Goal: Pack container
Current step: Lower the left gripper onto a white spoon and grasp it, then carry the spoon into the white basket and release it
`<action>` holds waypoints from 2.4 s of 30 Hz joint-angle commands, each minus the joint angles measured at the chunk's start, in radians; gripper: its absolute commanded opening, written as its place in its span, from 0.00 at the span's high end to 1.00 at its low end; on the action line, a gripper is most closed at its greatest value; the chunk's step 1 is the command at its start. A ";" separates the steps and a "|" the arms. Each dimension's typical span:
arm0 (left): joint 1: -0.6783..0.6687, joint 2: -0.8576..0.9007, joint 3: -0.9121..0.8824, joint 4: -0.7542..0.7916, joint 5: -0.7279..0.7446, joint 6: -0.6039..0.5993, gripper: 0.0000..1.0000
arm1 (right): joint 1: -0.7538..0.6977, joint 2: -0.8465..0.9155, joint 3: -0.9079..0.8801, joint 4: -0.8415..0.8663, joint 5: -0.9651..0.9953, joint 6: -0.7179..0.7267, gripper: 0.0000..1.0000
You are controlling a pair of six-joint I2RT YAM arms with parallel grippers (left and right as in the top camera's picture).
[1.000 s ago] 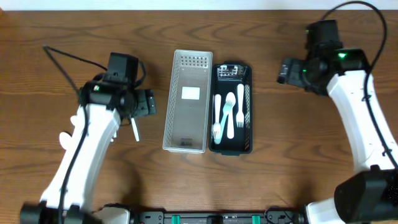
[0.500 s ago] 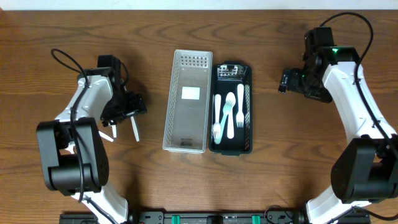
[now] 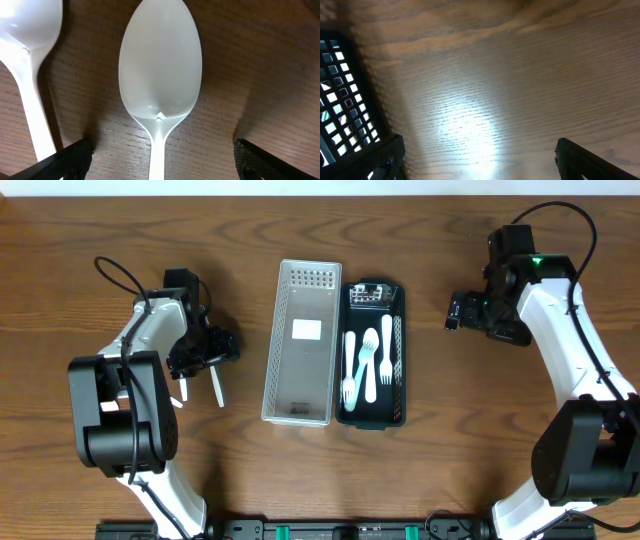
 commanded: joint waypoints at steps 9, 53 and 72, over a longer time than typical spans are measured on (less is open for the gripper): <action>0.000 0.048 0.001 -0.003 0.014 0.019 0.56 | 0.008 0.009 -0.005 -0.003 -0.006 -0.011 0.01; -0.518 -0.234 0.242 -0.218 -0.057 -0.018 0.94 | 0.008 0.009 -0.005 0.000 -0.007 -0.019 0.01; -0.462 -0.258 0.357 -0.277 -0.138 0.029 0.28 | 0.008 0.009 -0.005 -0.013 -0.010 -0.035 0.01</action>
